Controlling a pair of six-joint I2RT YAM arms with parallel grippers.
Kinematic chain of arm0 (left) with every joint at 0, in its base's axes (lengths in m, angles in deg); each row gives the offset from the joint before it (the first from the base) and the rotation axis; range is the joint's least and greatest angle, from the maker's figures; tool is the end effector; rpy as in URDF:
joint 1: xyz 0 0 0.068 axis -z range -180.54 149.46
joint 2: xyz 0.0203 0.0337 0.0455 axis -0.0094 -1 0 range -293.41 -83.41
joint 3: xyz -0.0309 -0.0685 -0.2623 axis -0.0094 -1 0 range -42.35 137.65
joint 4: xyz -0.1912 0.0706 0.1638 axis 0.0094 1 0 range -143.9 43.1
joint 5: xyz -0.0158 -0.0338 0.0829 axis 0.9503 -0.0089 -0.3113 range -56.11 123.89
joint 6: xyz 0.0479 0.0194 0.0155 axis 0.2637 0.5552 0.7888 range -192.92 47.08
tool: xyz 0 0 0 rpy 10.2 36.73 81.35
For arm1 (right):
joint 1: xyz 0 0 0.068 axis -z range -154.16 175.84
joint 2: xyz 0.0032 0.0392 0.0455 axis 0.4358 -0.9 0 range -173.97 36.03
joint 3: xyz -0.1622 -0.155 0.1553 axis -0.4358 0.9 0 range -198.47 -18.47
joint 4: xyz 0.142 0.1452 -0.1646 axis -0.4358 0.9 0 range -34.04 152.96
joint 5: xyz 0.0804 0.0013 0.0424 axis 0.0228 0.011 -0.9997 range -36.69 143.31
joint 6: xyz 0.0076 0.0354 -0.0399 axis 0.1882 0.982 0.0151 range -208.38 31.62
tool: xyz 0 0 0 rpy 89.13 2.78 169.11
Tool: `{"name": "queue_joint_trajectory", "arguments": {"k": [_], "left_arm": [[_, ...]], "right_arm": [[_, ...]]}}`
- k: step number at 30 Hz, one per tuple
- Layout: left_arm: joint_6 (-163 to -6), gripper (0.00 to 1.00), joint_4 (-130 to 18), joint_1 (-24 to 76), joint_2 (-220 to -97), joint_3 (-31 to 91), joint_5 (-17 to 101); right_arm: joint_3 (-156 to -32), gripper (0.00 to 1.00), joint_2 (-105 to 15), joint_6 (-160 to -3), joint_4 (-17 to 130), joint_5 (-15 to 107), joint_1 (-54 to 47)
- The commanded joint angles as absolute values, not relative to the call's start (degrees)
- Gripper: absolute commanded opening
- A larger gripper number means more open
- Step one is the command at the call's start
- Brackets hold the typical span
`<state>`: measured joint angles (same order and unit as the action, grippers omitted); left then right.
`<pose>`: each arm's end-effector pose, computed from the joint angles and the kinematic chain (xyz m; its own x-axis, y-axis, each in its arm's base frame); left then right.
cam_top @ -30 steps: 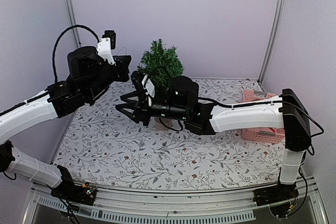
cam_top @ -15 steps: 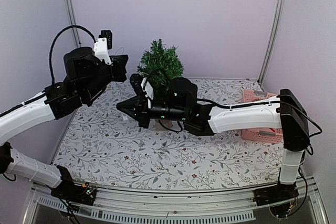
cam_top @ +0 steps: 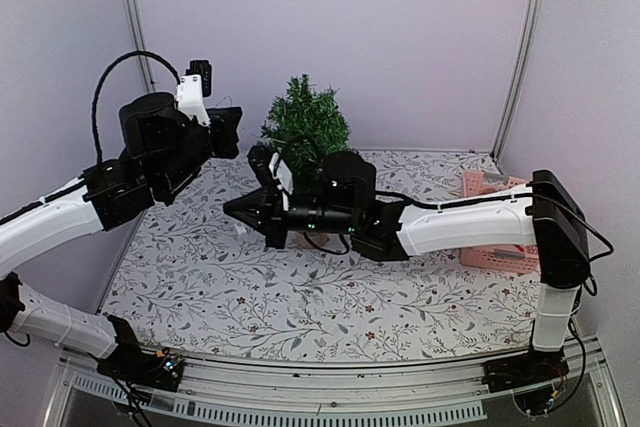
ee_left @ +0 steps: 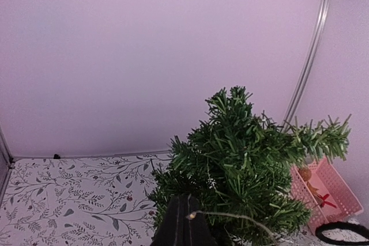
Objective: Decorate the small christmas tree
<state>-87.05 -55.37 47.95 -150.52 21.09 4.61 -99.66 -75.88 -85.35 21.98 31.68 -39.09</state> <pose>0.1923 -0.1911 0.3969 -0.1051 -0.2025 -0.9736 0.3129 0.9226 -0.2257 0.1858 0.4282 0.2911 -0.0288 0.0545 -0.9981 -0.9978 0.0578 0.0319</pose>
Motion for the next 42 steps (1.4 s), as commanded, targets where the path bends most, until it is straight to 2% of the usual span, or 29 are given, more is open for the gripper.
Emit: {"name": "queue_joint_trajectory", "arguments": {"k": [1,11,16,22,28,35,42], "left_arm": [[-86.8,0.0,-55.6,47.9,-149.3,19.3,3.6],[-86.6,0.0,-55.7,45.3,-147.9,13.0,5.7],[-85.5,0.0,-60.3,45.3,-144.2,8.8,11.8],[-84.2,0.0,-63.6,45.3,-137.1,3.2,19.8],[-80.4,0.0,-58.9,45.3,-135.0,3.8,29.2],[-76.6,0.0,-56.3,45.3,-135.8,5.7,40.8],[-77.3,0.0,-54.2,45.1,-135.5,6.3,47.1]], "right_arm": [[-98.5,0.0,-71.1,-85.9,23.4,32.4,-40.0],[-102.8,0.0,-58.8,-92.1,43.6,45.7,-40.0],[-107.0,0.0,-56.2,-94.8,51.4,52.2,-39.9],[-109.2,0.0,-52.2,-97.2,55.4,57.8,-39.9],[-111.7,0.0,-50.9,-102.1,58.2,60.4,-40.0],[-113.5,0.0,-51.7,-107.5,58.0,60.4,-39.5],[-114.3,0.0,-51.4,-110.2,56.5,57.0,-38.7]]}}
